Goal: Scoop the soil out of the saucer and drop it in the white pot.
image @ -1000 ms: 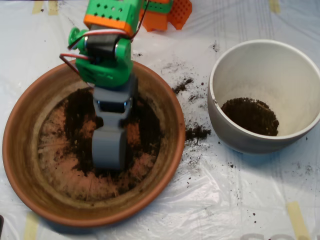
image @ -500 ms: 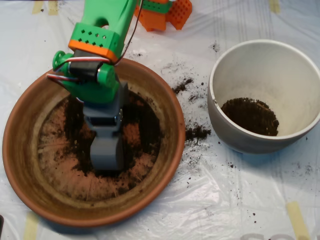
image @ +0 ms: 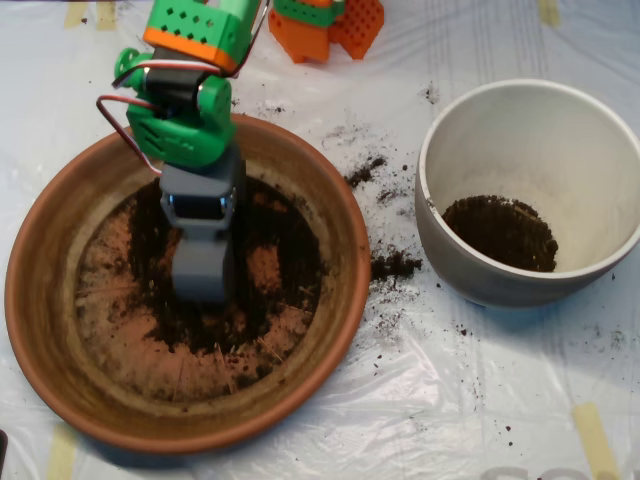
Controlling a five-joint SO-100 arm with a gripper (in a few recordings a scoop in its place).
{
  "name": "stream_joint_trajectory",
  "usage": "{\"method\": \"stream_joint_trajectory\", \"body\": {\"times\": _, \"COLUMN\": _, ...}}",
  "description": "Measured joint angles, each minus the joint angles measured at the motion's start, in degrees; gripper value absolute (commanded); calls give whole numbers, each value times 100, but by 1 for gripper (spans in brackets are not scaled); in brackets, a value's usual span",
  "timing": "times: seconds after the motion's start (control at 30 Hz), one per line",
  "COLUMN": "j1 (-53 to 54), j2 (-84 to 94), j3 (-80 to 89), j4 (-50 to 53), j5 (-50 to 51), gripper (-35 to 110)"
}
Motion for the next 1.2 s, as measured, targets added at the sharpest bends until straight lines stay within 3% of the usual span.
{"method": "stream_joint_trajectory", "body": {"times": 0.3, "j1": -26, "j2": 483, "j3": 466, "j4": -360, "j5": 26, "gripper": 0}}
{"method": "stream_joint_trajectory", "body": {"times": 0.73, "j1": -519, "j2": 835, "j3": 580, "j4": 193, "j5": 325, "gripper": 0}}
{"method": "stream_joint_trajectory", "body": {"times": 1.2, "j1": -1318, "j2": 1283, "j3": -1538, "j4": 1986, "j5": 809, "gripper": 0}}
